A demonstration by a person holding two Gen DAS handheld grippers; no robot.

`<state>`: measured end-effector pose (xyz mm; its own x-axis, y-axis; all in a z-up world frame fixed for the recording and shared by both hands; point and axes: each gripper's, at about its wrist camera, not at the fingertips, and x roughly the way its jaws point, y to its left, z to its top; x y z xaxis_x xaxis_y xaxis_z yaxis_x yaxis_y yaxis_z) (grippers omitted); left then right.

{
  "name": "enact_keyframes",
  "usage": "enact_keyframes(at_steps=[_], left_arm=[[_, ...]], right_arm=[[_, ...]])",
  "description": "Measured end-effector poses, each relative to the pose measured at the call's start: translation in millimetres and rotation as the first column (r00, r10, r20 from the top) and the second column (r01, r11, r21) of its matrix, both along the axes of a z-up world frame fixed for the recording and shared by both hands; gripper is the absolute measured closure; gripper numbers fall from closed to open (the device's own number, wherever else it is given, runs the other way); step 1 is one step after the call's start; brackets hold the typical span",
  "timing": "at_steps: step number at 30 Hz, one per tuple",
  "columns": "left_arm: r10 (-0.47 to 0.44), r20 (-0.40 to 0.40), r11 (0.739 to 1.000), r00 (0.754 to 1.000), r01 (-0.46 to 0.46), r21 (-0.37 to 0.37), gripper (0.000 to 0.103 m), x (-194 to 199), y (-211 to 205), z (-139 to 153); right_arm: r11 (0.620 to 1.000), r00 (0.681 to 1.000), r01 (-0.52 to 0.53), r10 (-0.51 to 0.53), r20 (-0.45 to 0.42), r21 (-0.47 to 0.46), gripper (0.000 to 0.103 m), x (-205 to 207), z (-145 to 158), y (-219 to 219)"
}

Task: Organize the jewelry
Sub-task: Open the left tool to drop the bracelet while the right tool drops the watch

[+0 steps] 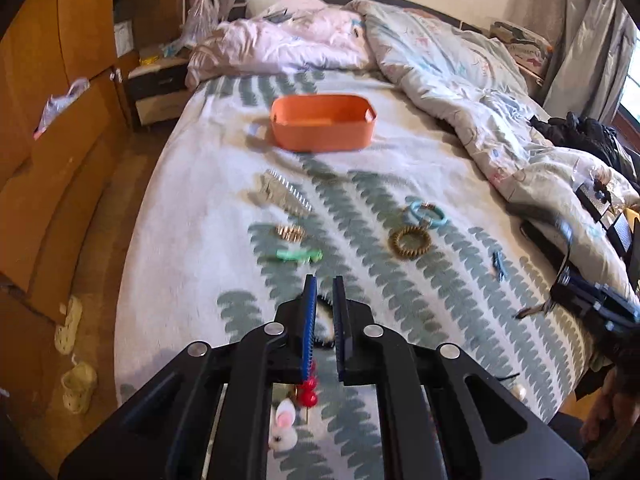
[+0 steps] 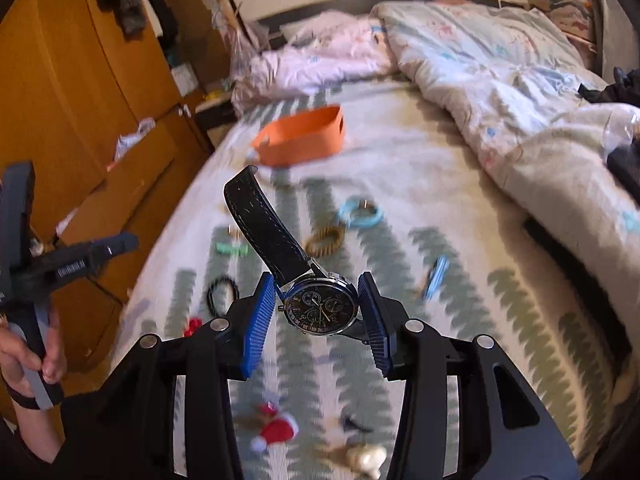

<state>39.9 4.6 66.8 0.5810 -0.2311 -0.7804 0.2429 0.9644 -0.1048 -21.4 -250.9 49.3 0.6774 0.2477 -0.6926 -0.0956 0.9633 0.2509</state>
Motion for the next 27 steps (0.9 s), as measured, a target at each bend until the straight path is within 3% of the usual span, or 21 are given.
enact_keyframes(at_steps=[7, 17, 22, 27], left_arm=[[0.026, -0.06, 1.0, 0.998, -0.026, 0.002, 0.095, -0.1, 17.1, -33.6], [0.046, -0.128, 0.999, 0.991, -0.043, 0.026, 0.095, 22.4, 18.9, -89.5], [0.044, -0.151, 0.999, 0.988, -0.041, 0.021, 0.095, 31.0, 21.0, -99.7], [0.047, -0.14, 0.999, 0.989, -0.045, 0.016, 0.095, 33.6, 25.6, -96.6]], right_arm=[[0.997, 0.995, -0.041, 0.034, -0.09, -0.071, 0.059, 0.2, -36.4, 26.6], [0.984, 0.988, -0.083, 0.061, -0.14, -0.155, 0.058, 16.2, -62.6, 45.4], [0.977, 0.974, -0.128, 0.092, -0.205, -0.171, 0.058, 27.1, -85.9, 55.4], [0.971, 0.974, -0.162, 0.128, -0.189, -0.174, 0.056, 23.6, -80.4, 60.7]])
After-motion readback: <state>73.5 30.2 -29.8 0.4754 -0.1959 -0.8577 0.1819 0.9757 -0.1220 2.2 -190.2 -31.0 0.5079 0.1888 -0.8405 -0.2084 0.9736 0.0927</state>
